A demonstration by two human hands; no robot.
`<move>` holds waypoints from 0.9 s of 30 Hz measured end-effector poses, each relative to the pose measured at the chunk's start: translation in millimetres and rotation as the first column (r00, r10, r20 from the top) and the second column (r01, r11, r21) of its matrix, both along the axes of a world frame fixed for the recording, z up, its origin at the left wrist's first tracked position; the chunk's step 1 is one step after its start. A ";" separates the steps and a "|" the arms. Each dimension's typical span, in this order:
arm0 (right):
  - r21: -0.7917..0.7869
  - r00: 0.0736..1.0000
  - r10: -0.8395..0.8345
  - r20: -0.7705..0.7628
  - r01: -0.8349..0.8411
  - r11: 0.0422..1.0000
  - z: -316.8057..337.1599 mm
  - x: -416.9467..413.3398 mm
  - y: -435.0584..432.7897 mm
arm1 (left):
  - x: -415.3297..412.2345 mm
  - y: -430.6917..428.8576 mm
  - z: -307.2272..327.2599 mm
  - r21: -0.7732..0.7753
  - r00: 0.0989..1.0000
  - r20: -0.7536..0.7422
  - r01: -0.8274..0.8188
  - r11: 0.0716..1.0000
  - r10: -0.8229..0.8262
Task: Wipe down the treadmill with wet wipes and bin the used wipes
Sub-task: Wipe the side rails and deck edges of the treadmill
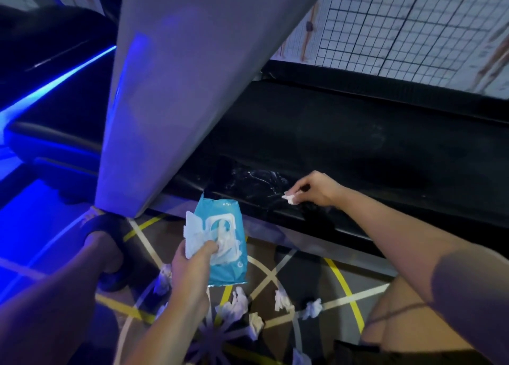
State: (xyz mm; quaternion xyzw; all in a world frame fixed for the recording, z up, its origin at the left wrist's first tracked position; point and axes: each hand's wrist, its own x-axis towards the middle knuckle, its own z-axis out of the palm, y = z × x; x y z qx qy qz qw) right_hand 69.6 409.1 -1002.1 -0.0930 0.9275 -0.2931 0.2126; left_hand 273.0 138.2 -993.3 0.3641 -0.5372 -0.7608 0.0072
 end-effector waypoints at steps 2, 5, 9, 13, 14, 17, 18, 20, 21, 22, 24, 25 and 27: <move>0.017 0.988 -0.109 -0.111 0.112 0.994 -8.3 -5.1 0.3 | 0.4 -1.5 -0.1 -0.010 1.000 0.000 0.011 1.000 -0.011; 0.028 0.965 -0.204 -0.165 0.211 0.977 -17.2 -7.3 -2.1 | 0.3 -5.8 -1.1 -0.023 1.000 -0.001 0.020 1.000 -0.020; 0.019 0.984 -0.057 -0.170 0.061 0.998 -7.6 -2.3 -9.2 | -1.6 -14.4 -1.0 -0.026 1.000 -0.007 0.002 1.000 -0.002; -0.016 0.985 0.152 0.087 -0.151 0.988 6.4 6.2 -18.3 | -3.4 -20.1 -3.2 -0.004 1.000 0.000 -0.022 1.000 0.022; -0.013 0.983 0.154 0.097 -0.153 0.988 5.2 4.2 -19.8 | -3.9 -20.8 -4.5 -0.003 1.000 0.003 -0.023 1.000 0.023; 0.035 0.998 0.015 -0.062 -0.013 0.999 -4.2 -9.0 -16.0 | -4.8 -21.1 -8.4 -0.015 1.000 0.007 -0.016 1.000 0.016; 0.055 0.992 -0.056 -0.115 0.062 0.997 -7.4 -13.7 -13.5 | -5.1 -21.3 -9.8 -0.019 1.000 0.008 -0.013 1.000 0.013; 0.067 0.970 -0.200 -0.139 0.210 0.975 -11.9 -21.9 -10.7 | -4.7 -22.3 -11.6 -0.028 1.000 0.012 -0.013 1.000 0.013; 0.078 0.960 -0.246 -0.134 0.257 0.963 -13.5 -25.0 -10.9 | -4.6 -22.5 -11.7 -0.029 1.000 0.010 -0.016 0.999 0.016; 0.089 0.955 -0.264 -0.133 0.276 0.957 -15.1 -27.1 -12.5 | -5.0 -23.1 -11.9 -0.025 1.000 0.006 -0.019 1.000 0.019; 0.096 0.954 -0.257 -0.153 0.273 0.957 -16.3 -27.3 -21.2 | -6.4 -24.4 -9.9 -0.011 1.000 -0.004 -0.020 1.000 0.020; 0.085 0.959 -0.235 -0.159 0.251 0.964 -15.9 -25.9 -28.2 | -6.9 -25.5 -8.9 -0.008 1.000 -0.003 -0.023 1.000 0.023; 0.036 0.981 -0.152 -0.121 0.157 0.987 -11.4 -22.1 -37.8 | -8.2 -24.0 -6.9 -0.003 1.000 -0.001 -0.026 1.000 0.026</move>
